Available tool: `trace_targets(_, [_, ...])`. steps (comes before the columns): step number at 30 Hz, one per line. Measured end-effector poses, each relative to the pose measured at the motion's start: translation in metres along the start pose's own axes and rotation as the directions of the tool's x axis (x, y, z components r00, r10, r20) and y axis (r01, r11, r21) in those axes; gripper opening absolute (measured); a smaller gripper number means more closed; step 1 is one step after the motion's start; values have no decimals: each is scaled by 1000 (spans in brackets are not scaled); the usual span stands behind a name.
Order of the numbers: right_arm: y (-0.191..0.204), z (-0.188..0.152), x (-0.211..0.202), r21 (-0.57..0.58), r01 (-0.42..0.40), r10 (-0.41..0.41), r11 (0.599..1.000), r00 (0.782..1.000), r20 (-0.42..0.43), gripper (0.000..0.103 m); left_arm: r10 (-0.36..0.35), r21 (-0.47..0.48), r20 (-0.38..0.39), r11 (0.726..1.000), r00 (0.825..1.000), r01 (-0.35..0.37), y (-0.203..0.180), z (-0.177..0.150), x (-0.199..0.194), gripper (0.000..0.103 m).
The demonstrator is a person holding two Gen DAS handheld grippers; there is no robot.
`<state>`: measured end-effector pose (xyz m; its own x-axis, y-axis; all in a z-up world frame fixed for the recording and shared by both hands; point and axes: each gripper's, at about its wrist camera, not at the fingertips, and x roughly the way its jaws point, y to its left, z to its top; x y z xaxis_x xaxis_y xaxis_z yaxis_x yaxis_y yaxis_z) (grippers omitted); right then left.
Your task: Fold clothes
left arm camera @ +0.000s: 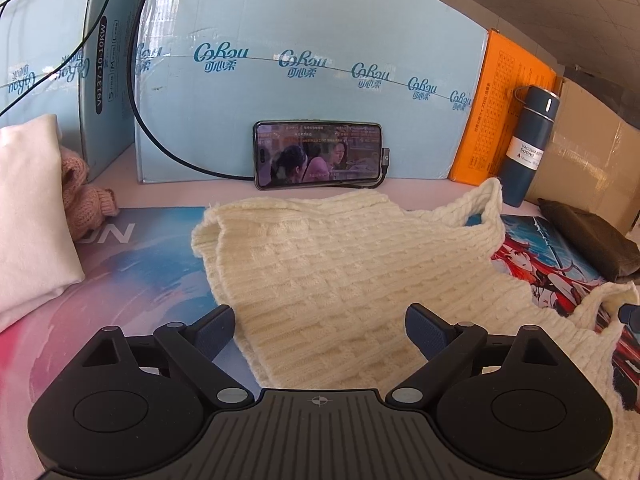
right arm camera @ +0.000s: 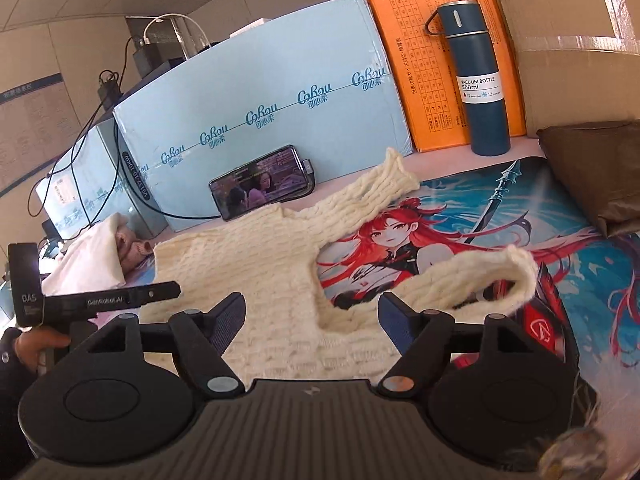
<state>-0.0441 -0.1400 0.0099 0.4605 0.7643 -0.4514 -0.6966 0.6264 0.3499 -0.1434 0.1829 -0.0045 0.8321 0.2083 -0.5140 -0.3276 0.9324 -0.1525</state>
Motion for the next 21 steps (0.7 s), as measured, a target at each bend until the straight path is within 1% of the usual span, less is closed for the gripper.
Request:
trace_targets(1, [0, -6, -8, 5, 0, 0, 1000, 1000, 2, 73, -10, 26, 31, 1000, 999, 9, -5, 0, -7, 95])
trace_targets(3, [-2, -16, -23, 28, -7, 7, 1000, 1000, -1, 74, -67, 111, 71, 992, 995, 59, -21, -3, -25, 95])
trace_targets(4, [-5, -20, -30, 45, -17, 17, 999, 1000, -8, 75, -101, 158, 83, 984, 991, 87, -29, -5, -35, 95])
trace_targets(5, [-8, -23, -35, 59, -29, 30, 998, 999, -18, 75, -126, 200, 90, 974, 988, 106, -37, -9, -45, 95])
trace_targets(6, [-11, -26, -38, 72, -40, 42, 997, 999, -26, 75, -136, 224, 92, 968, 986, 113, -45, -14, -55, 95])
trace_targets(8, [-16, -33, -41, 113, -79, 84, 990, 995, -46, 75, -150, 262, 93, 958, 984, 121, -58, -23, -73, 95])
trace_targets(10, [-16, -38, -40, 136, -115, 125, 984, 990, -65, 74, -189, 280, 75, 946, 979, 161, -68, -33, -88, 95])
trace_targets(12, [-15, -41, -34, 144, -136, 148, 980, 986, -76, 73, -245, 305, 46, 927, 968, 220, -77, -44, -100, 95])
trace_targets(13, [-14, -42, -32, 150, -145, 158, 978, 984, -80, 72, -291, 339, 34, 903, 956, 263, -82, -52, -106, 95])
trace_targets(14, [-13, -44, -29, 157, -157, 171, 975, 982, -83, 72, -342, 379, 22, 872, 939, 309, -86, -60, -111, 95])
trace_targets(15, [-11, -46, -27, 163, -174, 189, 971, 978, -84, 72, -355, 406, 7, 855, 935, 322, -90, -67, -114, 95])
trace_targets(18, [-6, -51, -23, 176, -221, 239, 959, 967, -88, 72, -353, 475, -39, 817, 935, 328, -102, -85, -119, 95])
trace_targets(20, [-2, -53, -23, 181, -243, 262, 953, 961, -92, 72, -306, 477, -38, 831, 951, 286, -104, -88, -117, 95])
trace_targets(21, [0, -54, -23, 185, -254, 275, 949, 957, -95, 72, -275, 483, -26, 838, 961, 253, -105, -90, -116, 95])
